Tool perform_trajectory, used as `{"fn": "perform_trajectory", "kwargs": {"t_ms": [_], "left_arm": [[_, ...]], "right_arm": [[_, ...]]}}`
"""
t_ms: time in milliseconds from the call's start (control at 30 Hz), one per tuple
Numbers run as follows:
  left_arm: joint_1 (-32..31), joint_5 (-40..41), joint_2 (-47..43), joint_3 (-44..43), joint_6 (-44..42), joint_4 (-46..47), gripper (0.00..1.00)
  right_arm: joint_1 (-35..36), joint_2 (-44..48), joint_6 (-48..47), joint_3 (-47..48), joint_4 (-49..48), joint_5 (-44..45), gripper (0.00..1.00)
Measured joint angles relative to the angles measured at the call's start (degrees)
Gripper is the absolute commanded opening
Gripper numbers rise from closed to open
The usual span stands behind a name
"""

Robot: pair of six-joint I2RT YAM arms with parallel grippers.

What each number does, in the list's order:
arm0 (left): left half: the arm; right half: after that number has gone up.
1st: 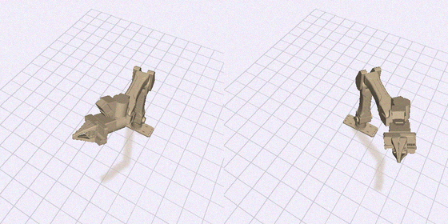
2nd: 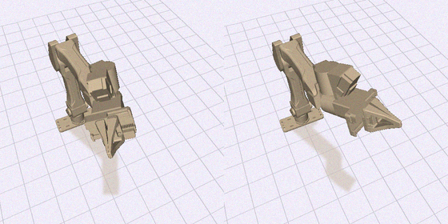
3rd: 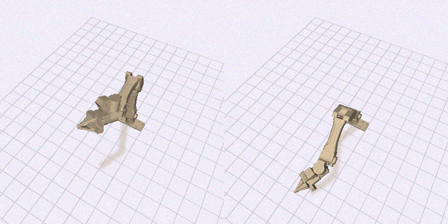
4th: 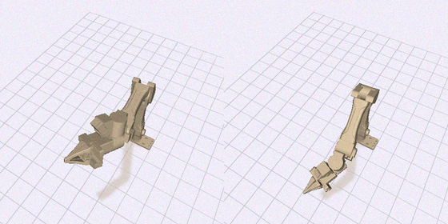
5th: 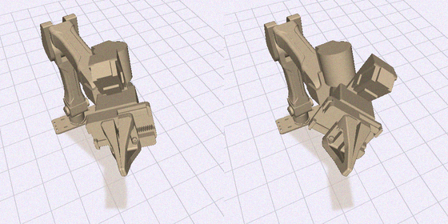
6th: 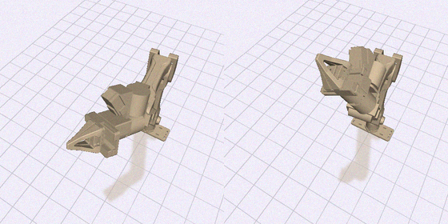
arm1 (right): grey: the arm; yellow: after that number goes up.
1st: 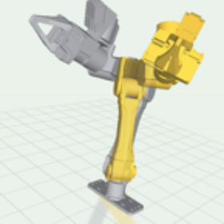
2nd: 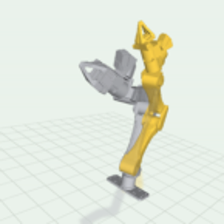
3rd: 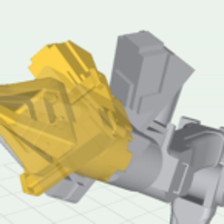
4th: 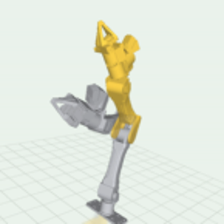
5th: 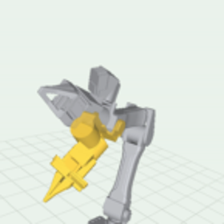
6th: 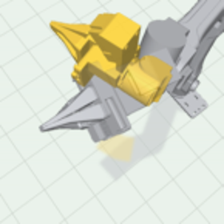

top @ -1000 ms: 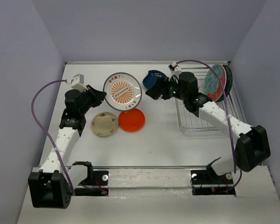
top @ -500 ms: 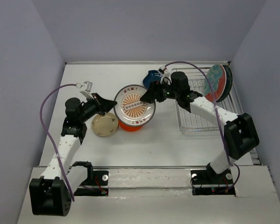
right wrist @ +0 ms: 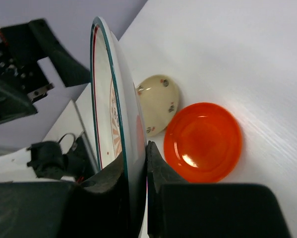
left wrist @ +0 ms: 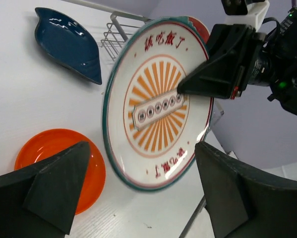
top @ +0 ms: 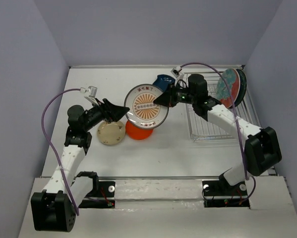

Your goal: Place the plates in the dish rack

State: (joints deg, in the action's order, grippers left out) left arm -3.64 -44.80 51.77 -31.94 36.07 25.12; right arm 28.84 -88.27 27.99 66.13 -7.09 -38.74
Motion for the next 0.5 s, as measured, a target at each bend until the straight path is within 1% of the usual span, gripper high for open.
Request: {"fn": "perform_trajectory", "kwargs": {"t_ms": [133, 200, 233, 367, 500], "left_arm": [[0.0, 1.0, -1.5, 0.0, -1.0, -1.5, 0.99], [0.0, 1.6, -2.3, 0.0, -1.5, -2.5, 0.99], [0.0, 1.7, -2.8, 0.0, -1.7, -2.8, 0.99], [-0.3, 1.8, -3.9, 0.0, -1.8, -3.3, 0.99], [-2.4, 1.7, -4.5, -0.1, -1.9, -3.8, 0.99]], "right_arm": [[-5.2, 5.4, -3.3, 0.1, 5.7, 10.2, 0.07], [-7.5, 8.1, -6.8, 0.6, 8.7, 18.6, 0.07], [-9.0, 10.2, -10.4, 0.9, 10.4, 27.3, 0.07], [-12.4, 12.3, -21.4, 3.7, 12.2, 47.6, 0.07], [-16.0, 11.6, -28.6, 4.8, 11.8, 59.0, 0.07]]}}
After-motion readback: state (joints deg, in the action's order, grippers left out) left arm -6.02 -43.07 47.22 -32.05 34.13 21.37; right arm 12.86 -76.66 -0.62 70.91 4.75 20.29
